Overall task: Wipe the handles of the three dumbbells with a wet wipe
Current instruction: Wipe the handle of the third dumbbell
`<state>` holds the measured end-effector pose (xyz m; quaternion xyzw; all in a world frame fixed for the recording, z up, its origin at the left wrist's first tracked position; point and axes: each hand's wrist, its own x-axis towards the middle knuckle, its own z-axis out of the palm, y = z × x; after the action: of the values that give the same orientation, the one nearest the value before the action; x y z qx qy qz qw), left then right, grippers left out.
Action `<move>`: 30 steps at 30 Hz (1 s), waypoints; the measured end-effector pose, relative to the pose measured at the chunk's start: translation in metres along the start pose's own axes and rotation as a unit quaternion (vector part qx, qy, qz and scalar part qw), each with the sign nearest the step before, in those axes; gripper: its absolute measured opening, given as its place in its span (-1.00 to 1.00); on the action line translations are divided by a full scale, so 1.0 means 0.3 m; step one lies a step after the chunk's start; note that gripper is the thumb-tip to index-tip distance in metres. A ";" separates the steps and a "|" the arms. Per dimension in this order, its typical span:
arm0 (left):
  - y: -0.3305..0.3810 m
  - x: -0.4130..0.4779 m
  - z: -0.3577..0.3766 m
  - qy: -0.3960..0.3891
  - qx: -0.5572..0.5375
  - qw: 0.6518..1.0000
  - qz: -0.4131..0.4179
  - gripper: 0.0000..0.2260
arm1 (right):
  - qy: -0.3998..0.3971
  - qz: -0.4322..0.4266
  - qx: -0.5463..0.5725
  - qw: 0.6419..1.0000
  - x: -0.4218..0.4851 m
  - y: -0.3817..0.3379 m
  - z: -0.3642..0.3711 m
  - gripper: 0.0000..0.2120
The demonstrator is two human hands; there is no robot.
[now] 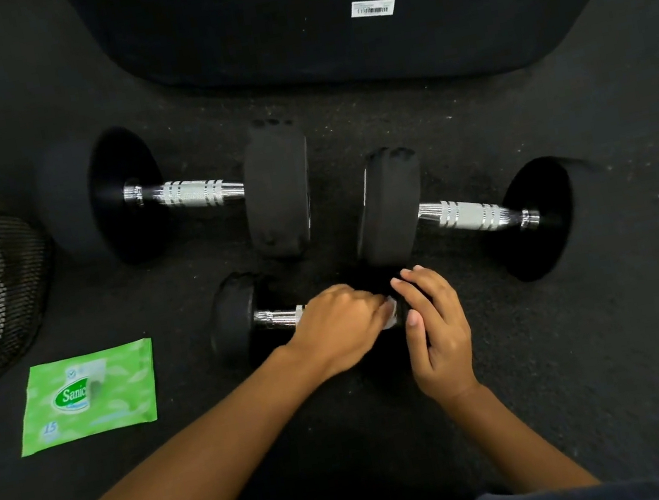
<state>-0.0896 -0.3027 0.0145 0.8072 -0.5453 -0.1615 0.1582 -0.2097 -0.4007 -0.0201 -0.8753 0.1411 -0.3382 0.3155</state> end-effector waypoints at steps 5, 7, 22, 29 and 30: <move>-0.069 -0.061 -0.010 0.043 -0.002 0.996 0.079 -0.62 | -0.005 0.000 -0.002 1.000 0.004 -0.001 0.001 -0.62; -0.057 -0.056 -0.013 0.034 -0.012 0.998 0.055 -0.64 | -0.005 0.001 -0.002 1.000 0.003 -0.002 0.003 -0.62; 0.011 -0.068 0.062 0.140 -0.005 0.989 0.054 -0.72 | 0.001 -0.002 -0.002 1.000 0.001 0.004 0.002 -0.64; -0.064 -0.110 0.028 0.113 0.029 0.992 0.053 -0.70 | -0.002 0.000 0.005 1.000 0.001 0.002 0.004 -0.63; -0.063 -0.107 0.027 0.108 0.028 0.993 0.041 -0.67 | -0.002 0.001 0.007 1.000 0.001 0.001 0.004 -0.63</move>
<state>-0.0887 -0.2668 0.0019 0.8009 -0.5621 -0.0515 0.1998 -0.2086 -0.4005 -0.0210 -0.8734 0.1390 -0.3376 0.3222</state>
